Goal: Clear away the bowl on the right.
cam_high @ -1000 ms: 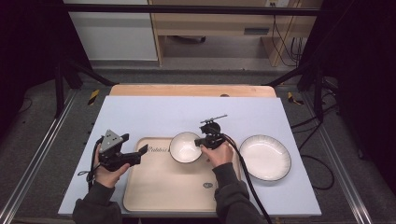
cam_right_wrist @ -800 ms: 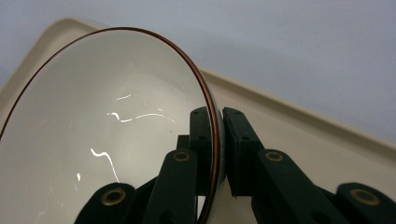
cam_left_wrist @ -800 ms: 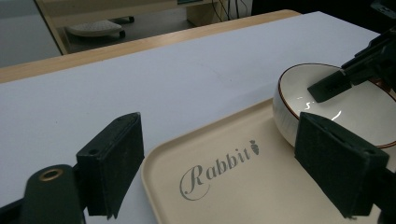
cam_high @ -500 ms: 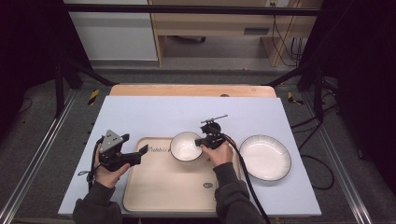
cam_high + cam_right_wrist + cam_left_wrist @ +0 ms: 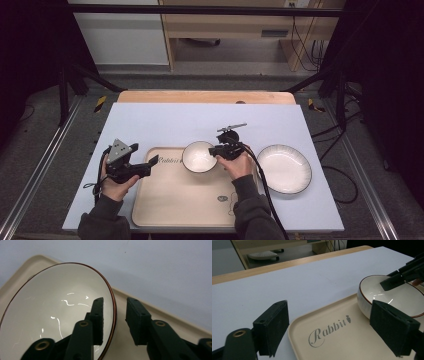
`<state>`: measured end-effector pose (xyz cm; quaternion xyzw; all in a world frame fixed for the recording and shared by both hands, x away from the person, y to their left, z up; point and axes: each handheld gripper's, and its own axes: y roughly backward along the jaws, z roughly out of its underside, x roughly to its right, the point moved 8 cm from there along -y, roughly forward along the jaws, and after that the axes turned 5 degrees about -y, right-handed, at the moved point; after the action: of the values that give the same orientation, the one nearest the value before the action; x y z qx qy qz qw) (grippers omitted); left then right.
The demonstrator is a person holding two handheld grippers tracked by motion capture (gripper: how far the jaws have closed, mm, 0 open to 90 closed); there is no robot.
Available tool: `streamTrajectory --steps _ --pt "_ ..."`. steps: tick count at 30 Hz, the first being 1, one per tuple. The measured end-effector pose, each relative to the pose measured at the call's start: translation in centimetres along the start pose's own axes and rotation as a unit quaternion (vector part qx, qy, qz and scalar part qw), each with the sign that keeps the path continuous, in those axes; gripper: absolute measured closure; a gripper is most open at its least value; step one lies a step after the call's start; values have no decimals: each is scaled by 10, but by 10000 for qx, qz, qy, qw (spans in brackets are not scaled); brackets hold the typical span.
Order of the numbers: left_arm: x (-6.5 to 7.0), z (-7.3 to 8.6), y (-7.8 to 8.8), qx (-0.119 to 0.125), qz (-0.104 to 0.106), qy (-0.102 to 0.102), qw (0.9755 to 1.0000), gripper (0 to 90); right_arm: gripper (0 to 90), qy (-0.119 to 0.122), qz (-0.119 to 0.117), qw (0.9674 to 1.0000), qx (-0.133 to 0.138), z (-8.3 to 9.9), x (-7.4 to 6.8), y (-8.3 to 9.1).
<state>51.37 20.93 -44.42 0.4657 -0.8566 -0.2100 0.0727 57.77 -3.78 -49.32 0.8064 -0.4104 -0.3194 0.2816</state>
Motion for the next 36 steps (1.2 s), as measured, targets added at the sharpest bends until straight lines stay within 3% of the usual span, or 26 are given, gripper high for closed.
streamTrajectory --steps 1,3,4,6,7,12,25,28,31,36 --pt "0 0 0 3 0 0 10000 155 565 102 82 9998 122 -2 -1 4" --pt "0 0 0 2 -3 1 10000 155 535 144 100 9997 177 -3 -1 6" --pt "0 0 0 4 -5 6 10000 155 462 282 110 9988 381 -6 -2 11" --pt "-1 0 0 -1 -8 11 10000 155 425 323 107 9985 440 -7 -3 13" --pt "-1 0 0 10 -12 26 10000 155 346 406 118 9973 603 -10 -4 18" --pt "-1 0 1 19 -17 29 10000 154 233 529 236 9943 896 -14 -4 32" --pt "-3 0 1 14 -45 31 10000 149 172 624 92 9891 1334 -13 -5 63" --pt "-3 0 1 8 -49 25 10000 148 172 645 52 9862 1525 -7 0 73" --pt "-3 1 0 -19 -50 20 10000 147 170 621 -38 9856 1575 -3 4 81" --pt "-4 2 -1 -29 -63 39 10000 146 169 663 46 9823 1754 4 11 93"
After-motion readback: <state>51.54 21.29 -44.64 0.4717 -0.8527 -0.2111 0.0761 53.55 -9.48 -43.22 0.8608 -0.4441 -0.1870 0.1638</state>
